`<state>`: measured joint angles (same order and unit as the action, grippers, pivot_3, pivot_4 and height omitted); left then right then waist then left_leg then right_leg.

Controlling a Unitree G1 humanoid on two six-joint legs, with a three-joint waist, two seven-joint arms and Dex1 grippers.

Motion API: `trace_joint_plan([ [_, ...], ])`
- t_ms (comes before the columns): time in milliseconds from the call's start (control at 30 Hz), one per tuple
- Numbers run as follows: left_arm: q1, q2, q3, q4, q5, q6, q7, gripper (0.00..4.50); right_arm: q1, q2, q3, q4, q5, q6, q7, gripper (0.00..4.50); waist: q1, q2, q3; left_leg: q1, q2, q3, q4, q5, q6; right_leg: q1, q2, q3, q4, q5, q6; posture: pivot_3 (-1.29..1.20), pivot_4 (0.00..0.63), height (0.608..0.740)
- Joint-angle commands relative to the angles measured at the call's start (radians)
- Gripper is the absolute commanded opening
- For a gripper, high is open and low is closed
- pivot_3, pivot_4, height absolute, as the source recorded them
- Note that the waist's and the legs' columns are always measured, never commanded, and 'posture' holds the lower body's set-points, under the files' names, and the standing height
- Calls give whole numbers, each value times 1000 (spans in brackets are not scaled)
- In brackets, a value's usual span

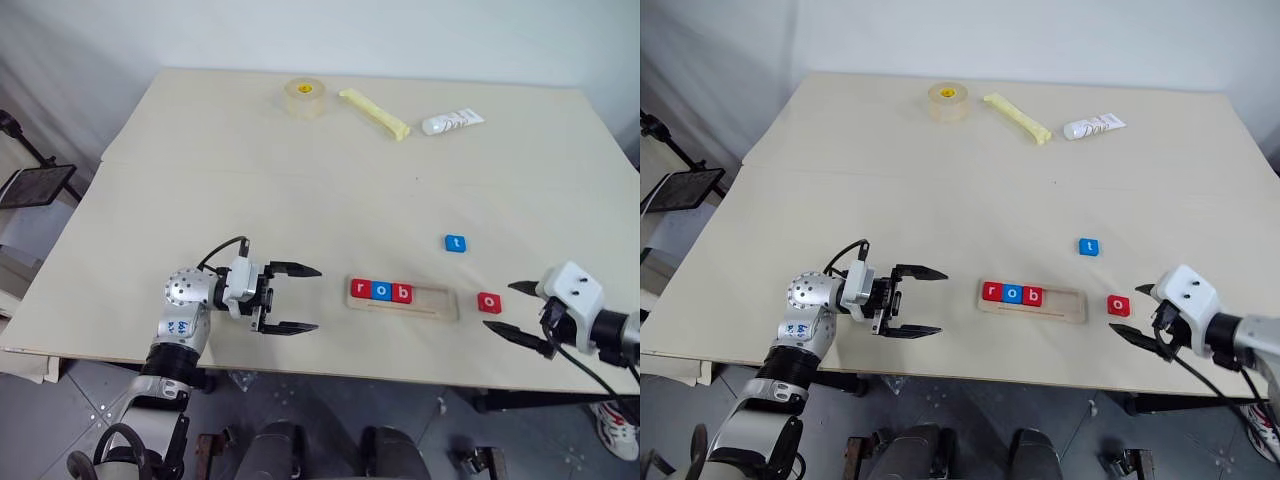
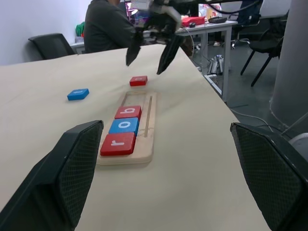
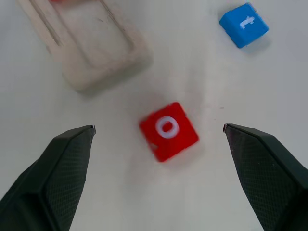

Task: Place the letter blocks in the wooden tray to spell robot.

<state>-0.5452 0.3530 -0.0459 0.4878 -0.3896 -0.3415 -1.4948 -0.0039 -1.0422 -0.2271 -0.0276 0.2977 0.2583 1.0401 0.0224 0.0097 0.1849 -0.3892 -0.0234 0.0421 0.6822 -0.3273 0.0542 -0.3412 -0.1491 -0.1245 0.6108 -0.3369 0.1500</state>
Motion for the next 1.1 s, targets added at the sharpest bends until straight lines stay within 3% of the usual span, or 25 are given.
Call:
trace_joint_plan([
  [33, -7, 4, 7, -5, -9, -16, -10, 4500, -103, -27, 81, 139, -58, -112, 106, 4475, -1, 0, 0, 0, 0, 0, 0, 0, 0, 0, 0, 0, -1, 0, 0, 0, 150, 740],
  [300, 19, 10, 8, -35, -9, -15, 3, 4500, -364, -9, 254, 423, -174, -234, 251, 4475, 0, 0, 0, -1, 0, -1, 1, 0, 0, 0, -1, -2, -1, 0, 0, 0, 150, 740],
  [700, 26, 15, 8, -45, -9, -12, 25, 4500, -438, -13, 284, 490, -189, -226, 287, 4475, 1, 0, 0, -1, 0, -3, 1, 0, 0, 1, -1, -4, -1, 0, 0, 0, 150, 740],
  [867, 8, 6, 3, -24, -4, -17, 27, 4500, -425, -23, 286, 436, -193, -169, 287, 3343, 1, 0, 0, -1, 0, -3, 1, 0, 0, 1, -1, -4, -1, 0, 0, 0, 150, 740],
  [1033, -7, -3, 2, -7, 0, -22, 26, 4500, -415, -20, 278, 418, -196, -154, 283, 1524, 0, 0, 0, -1, 0, -3, 2, 0, 0, 1, -1, -4, -1, 0, 0, 0, 150, 740],
  [1100, -11, -4, 3, -2, 0, -24, 25, 4500, -409, -26, 268, 397, -191, -145, 277, 1442, 0, 0, 0, -1, 0, -2, 2, 0, 0, 1, -1, -4, -1, 0, 0, 0, 150, 740],
])
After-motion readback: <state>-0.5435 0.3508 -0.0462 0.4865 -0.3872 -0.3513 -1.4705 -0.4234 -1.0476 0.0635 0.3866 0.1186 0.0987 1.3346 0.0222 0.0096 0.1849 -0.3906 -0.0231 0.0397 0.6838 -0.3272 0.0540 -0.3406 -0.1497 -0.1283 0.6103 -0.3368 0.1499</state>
